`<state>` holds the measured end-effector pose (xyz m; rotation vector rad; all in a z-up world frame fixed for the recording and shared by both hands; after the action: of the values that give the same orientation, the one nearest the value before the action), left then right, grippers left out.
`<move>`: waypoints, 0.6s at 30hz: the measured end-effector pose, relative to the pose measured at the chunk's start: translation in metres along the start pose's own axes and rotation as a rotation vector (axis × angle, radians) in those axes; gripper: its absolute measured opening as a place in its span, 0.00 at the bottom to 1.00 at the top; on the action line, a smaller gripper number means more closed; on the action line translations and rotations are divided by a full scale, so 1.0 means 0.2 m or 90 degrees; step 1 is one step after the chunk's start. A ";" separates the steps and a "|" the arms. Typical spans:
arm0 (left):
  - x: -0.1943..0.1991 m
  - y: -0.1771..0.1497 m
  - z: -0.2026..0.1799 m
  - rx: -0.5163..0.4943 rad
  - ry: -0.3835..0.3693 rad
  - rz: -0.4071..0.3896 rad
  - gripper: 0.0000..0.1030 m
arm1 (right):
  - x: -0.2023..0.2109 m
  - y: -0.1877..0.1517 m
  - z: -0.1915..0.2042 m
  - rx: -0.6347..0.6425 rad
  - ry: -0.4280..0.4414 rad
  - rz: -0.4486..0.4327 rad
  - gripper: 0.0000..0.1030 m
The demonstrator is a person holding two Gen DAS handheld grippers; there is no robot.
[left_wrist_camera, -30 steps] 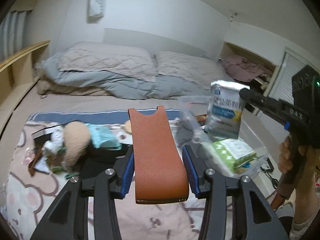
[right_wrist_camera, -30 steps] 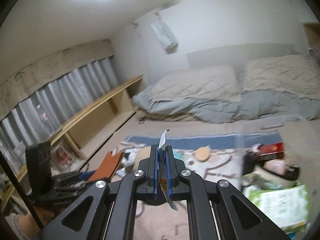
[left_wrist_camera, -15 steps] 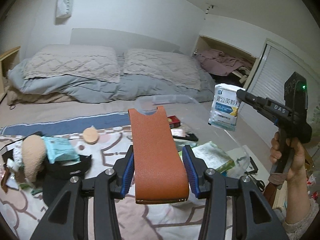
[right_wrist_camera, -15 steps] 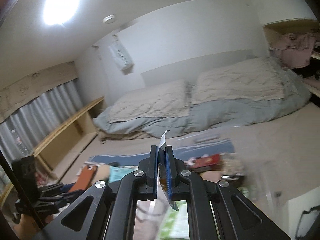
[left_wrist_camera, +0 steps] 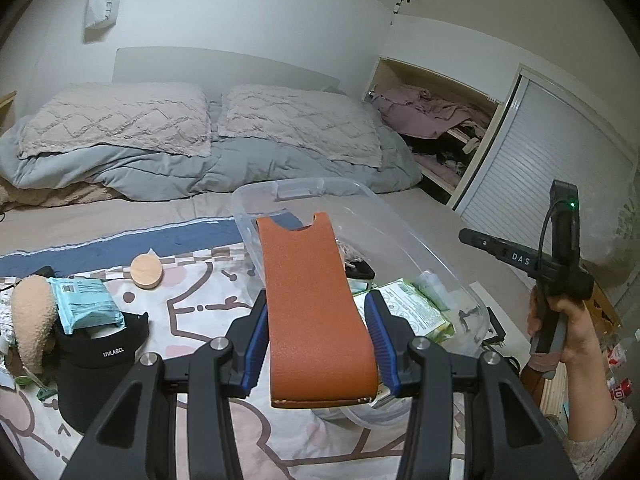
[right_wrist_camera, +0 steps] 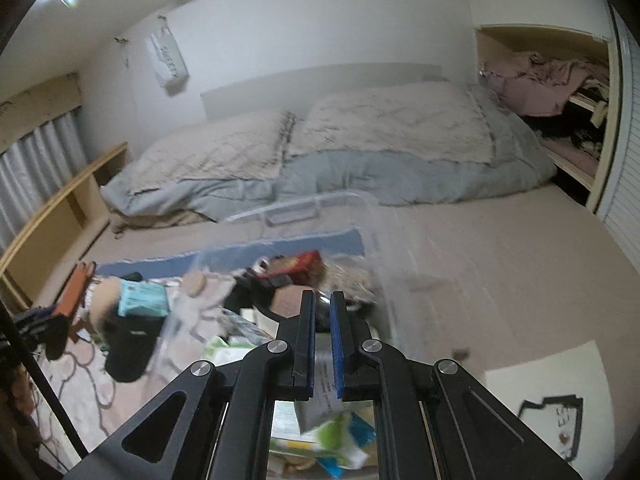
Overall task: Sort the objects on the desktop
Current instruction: 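Lower the right tool over the box and open it to drop the sachet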
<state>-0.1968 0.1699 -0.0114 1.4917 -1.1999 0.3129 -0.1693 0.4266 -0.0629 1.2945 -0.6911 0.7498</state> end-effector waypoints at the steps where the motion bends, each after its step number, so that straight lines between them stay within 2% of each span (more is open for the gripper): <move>1: 0.00 0.00 0.00 0.000 -0.001 0.001 0.45 | 0.00 -0.01 -0.02 -0.006 -0.008 -0.002 0.08; 7: -0.04 0.01 -0.04 -0.003 -0.010 0.007 0.45 | 0.00 -0.02 -0.07 -0.015 -0.002 0.007 0.08; 10: -0.06 0.00 -0.07 -0.007 -0.015 0.012 0.45 | -0.02 -0.03 -0.02 0.006 0.035 0.027 0.08; 13: -0.07 0.00 -0.11 -0.014 -0.019 0.015 0.45 | -0.10 -0.06 0.08 0.048 0.070 0.078 0.08; 18: -0.09 -0.01 -0.17 -0.030 -0.021 0.022 0.45 | -0.30 -0.13 0.13 0.089 0.018 0.180 0.08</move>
<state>-0.1893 0.2067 -0.0148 1.4418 -1.2531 0.2829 -0.1841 0.3929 -0.1229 1.3248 -0.8205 1.0593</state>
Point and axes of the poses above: each gripper's, at about its wrist camera, not at the fingertips, and x roughly against the way its jaws point, z to its left, y to its top, the point moved 5 cm from there along -x, roughly the way its jaws point, and after that the axes turned 15 degrees about z, right-handed, at the moved point
